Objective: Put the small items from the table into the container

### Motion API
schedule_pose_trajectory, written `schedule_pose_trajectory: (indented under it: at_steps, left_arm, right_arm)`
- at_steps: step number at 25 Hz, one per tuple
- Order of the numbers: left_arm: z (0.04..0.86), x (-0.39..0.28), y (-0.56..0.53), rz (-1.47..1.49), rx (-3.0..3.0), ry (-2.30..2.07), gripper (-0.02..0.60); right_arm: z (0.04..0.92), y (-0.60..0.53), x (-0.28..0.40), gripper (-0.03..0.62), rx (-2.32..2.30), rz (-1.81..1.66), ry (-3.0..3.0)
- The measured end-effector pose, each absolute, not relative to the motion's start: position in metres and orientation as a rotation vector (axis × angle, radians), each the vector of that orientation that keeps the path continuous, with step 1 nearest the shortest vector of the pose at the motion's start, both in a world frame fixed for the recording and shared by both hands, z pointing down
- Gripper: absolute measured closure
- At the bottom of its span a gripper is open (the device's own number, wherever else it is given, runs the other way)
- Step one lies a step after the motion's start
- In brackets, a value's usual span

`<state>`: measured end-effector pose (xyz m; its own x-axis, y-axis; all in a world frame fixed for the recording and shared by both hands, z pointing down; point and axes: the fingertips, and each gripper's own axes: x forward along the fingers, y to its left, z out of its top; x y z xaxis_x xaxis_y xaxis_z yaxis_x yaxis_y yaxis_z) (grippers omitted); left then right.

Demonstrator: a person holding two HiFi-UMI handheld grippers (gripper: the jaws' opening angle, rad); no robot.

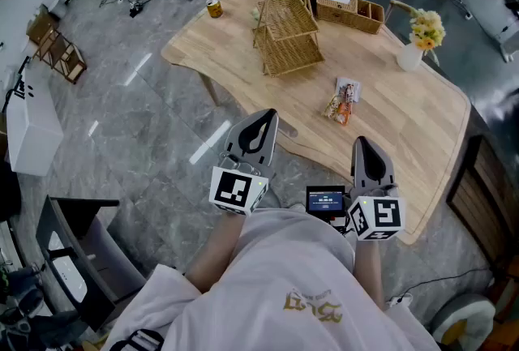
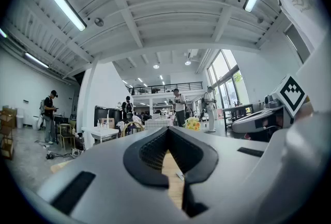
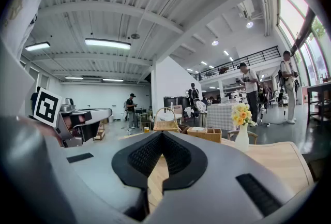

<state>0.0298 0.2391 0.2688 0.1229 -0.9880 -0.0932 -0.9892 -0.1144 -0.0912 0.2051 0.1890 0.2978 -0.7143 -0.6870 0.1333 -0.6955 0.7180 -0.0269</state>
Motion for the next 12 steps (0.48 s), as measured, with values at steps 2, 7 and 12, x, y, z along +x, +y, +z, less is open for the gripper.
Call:
schedule_pose_trajectory:
  at_steps: [2, 7, 12]
  left_arm:
    - [0.269, 0.031, 0.242, 0.017, -2.252, 1.999, 0.588]
    - [0.268, 0.033, 0.249, 0.008, -2.246, 1.997, 0.588]
    - [0.268, 0.036, 0.255, 0.001, -2.247, 2.000, 0.588]
  right_arm:
    - [0.298, 0.192, 0.205, 0.576, 1.130, 0.115, -2.806]
    - [0.297, 0.196, 0.209, 0.576, 1.138, 0.112, -2.801]
    - [0.296, 0.200, 0.215, 0.576, 1.157, 0.107, -2.804]
